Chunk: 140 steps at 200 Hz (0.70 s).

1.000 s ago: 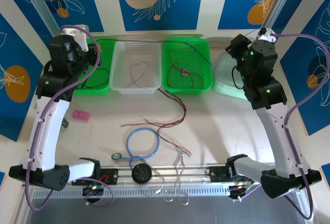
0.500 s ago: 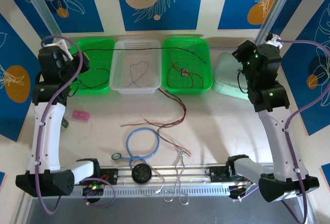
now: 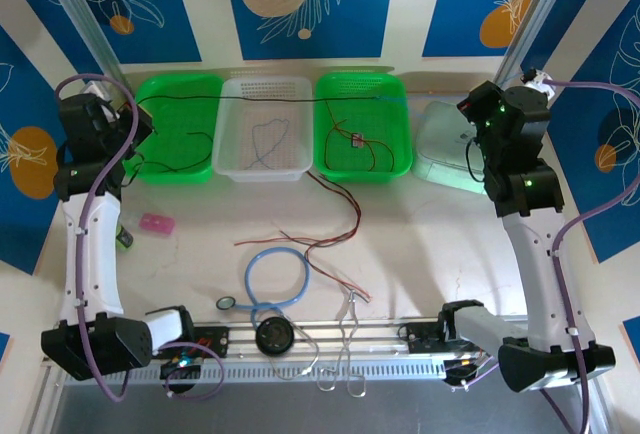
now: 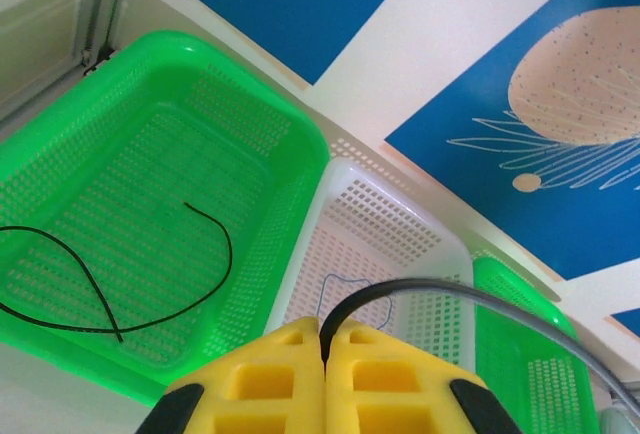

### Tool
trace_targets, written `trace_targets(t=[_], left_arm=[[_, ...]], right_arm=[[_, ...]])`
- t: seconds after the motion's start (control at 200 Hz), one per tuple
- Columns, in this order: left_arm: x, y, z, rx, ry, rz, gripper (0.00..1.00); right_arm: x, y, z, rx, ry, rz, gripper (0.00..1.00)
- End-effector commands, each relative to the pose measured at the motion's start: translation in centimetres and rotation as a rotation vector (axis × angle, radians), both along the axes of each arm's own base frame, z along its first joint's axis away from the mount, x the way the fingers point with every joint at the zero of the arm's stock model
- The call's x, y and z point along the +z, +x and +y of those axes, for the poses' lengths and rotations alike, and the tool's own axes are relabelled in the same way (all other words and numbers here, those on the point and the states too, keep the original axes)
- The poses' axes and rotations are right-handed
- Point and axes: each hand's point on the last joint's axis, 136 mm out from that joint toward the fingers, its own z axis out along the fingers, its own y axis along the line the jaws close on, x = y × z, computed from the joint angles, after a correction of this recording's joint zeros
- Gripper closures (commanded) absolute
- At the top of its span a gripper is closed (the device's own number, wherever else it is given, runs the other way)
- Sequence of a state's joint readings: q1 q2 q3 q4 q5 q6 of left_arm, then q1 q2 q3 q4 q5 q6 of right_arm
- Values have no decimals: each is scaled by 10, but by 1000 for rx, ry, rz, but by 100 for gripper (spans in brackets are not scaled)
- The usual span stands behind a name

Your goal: Untangle the cables

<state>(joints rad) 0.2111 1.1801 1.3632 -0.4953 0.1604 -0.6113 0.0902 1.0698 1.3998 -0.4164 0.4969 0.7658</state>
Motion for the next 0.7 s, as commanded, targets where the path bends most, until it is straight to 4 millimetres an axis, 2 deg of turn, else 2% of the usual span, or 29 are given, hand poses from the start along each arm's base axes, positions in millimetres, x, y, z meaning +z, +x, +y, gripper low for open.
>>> trace_targets(t=[0.0,0.075,0.215,0.45,0.545,0.695], left_arm=[[15,0,3,7,-23,-53,100],[20,-3,2,10,-21,-57,100],[17,-9,12,53,25,-51,100],[28,-1,0,-11,-26,-91,100],[45,1,-4,-33,-33,-122,100],[98,1,-8,-51,-21,-250,100]], right_arm=[[3,0,-4,12,-8,-9,100],[2,1,-6,12,-4,-1,100],[-3,0,-16,-18,12,12,100],[0,-5,-20,-16,16,3,100],[5,-8,-22,-19,12,-11,100],[7,-10,-23,-23,16,-15,100]])
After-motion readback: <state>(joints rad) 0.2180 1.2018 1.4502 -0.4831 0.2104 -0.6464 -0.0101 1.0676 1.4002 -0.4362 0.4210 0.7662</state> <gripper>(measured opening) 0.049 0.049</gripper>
